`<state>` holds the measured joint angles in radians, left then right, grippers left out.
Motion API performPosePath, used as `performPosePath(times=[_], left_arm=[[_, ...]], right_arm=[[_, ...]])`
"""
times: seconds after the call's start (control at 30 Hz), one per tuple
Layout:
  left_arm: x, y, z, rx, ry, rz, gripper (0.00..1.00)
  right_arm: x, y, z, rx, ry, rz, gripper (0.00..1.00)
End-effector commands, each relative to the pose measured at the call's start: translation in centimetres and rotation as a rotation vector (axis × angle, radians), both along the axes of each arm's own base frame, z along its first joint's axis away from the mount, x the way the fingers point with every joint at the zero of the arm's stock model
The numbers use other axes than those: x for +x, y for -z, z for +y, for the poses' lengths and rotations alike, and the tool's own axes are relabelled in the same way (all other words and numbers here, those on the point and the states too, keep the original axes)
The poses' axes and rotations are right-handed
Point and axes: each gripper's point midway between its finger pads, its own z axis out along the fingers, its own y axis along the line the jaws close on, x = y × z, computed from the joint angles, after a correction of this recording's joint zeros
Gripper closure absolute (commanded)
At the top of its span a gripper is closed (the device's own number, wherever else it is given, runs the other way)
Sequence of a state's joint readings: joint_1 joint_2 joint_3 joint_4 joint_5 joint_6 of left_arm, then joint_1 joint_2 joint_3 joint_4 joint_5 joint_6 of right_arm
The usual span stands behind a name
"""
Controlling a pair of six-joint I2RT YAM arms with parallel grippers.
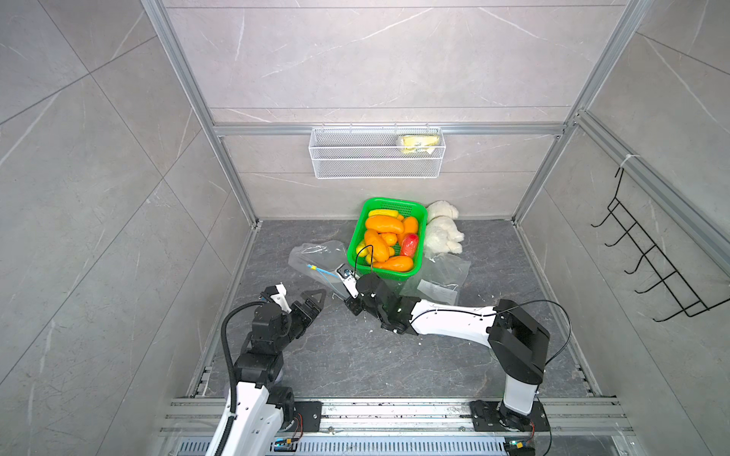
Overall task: Place the mango in a zip-top bag and seal the zipper
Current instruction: Pick up the zipper food storage bag at the center of the board.
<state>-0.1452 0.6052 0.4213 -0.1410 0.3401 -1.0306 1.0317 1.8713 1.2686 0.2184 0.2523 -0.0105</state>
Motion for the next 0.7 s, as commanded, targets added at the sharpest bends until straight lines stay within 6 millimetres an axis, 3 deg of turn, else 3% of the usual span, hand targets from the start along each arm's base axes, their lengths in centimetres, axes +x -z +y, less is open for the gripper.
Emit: performPosePath(times=[0.0, 0.13, 0.2, 0.33, 0.47, 0.6, 0.67], left_arm=[[1.7, -4.9, -2.2, -0.093, 0.099, -0.165, 0.0], [2.6, -6.1, -3.3, -0.104, 0.138, -0.232, 0.0], [3.0, -5.0, -3.5, -0.056, 0.14, -0.18, 0.01], [3.4, -2.0, -2.7, 0.108, 0.132, -0.061, 0.12], [3.7, -1.0, -2.5, 0.135, 0.127, -0.016, 0.35], [3.4, -0.6, -2.1, 0.131, 0.106, -0.021, 0.34], [3.4, -0.5, -2.2, 0.129, 0.109, -0.021, 0.44]], right_arm=[[-1.2, -2.6, 0.9, 0.119, -0.027, 0.068, 1.0], [-1.3, -2.5, 0.8, 0.136, -0.022, 0.081, 1.0], [-1.2, -2.7, 0.8, 0.146, -0.02, 0.073, 1.0], [-1.1, -4.0, 1.0, 0.169, -0.025, 0.065, 1.0], [-0.6, -4.7, 0.9, 0.188, 0.004, 0.063, 1.0], [0.3, -4.5, 0.6, 0.195, 0.037, 0.091, 1.0], [0.3, -4.7, 0.9, 0.202, 0.022, 0.098, 1.0]])
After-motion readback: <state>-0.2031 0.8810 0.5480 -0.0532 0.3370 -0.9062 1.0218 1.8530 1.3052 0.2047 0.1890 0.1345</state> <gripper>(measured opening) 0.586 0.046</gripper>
